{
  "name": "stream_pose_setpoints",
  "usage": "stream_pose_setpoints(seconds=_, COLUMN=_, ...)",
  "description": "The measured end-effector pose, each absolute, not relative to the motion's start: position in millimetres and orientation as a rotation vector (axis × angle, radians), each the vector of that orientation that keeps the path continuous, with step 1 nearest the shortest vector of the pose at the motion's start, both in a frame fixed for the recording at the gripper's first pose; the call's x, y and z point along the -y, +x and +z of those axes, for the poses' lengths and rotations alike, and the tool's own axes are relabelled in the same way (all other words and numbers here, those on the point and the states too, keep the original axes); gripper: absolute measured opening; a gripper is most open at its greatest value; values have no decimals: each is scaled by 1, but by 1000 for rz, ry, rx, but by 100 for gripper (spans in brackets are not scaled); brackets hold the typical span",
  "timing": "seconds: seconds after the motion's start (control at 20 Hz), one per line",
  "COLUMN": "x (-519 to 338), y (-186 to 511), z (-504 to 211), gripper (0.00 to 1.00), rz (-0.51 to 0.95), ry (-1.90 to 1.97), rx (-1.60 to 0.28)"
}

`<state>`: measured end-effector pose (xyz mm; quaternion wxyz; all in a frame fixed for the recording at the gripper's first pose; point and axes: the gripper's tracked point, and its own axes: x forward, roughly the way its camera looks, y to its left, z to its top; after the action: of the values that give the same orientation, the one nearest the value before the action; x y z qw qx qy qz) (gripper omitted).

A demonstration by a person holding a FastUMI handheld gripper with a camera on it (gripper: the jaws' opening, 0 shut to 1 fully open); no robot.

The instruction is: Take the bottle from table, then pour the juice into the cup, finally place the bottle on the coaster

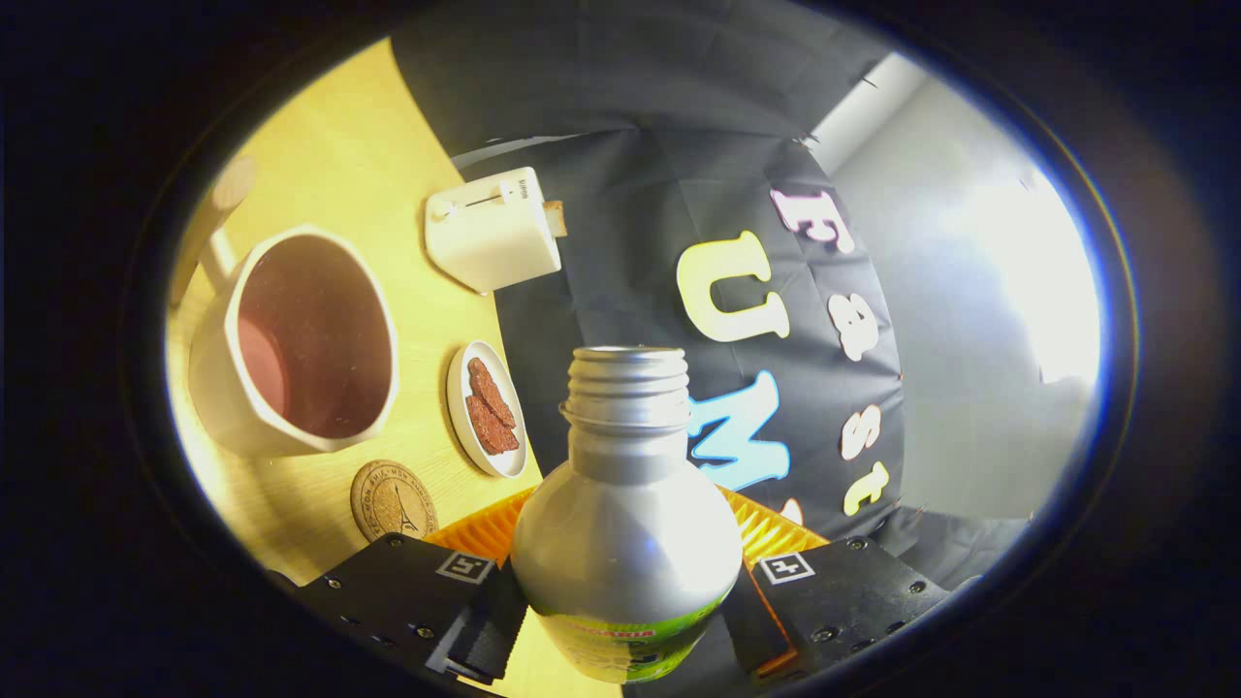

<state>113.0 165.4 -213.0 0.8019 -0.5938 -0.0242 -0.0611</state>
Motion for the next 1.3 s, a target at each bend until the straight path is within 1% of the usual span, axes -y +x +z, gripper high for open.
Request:
stream_pose_setpoints(seconds=0.35, x=-152, y=112, z=-204, gripper=83, rz=-144, ry=-1101, rx=16)
stream_pose_setpoints(seconds=0.85, x=-141, y=112, z=-215, gripper=84, rz=-111, ry=-794, rx=-80)
stream_pose_setpoints(seconds=1.05, x=-145, y=116, z=-223, gripper=83, rz=-66, ry=-628, rx=-103)
stream_pose_setpoints(seconds=1.3, x=-159, y=123, z=-219, gripper=83, rz=13, ry=-443, rx=-87)
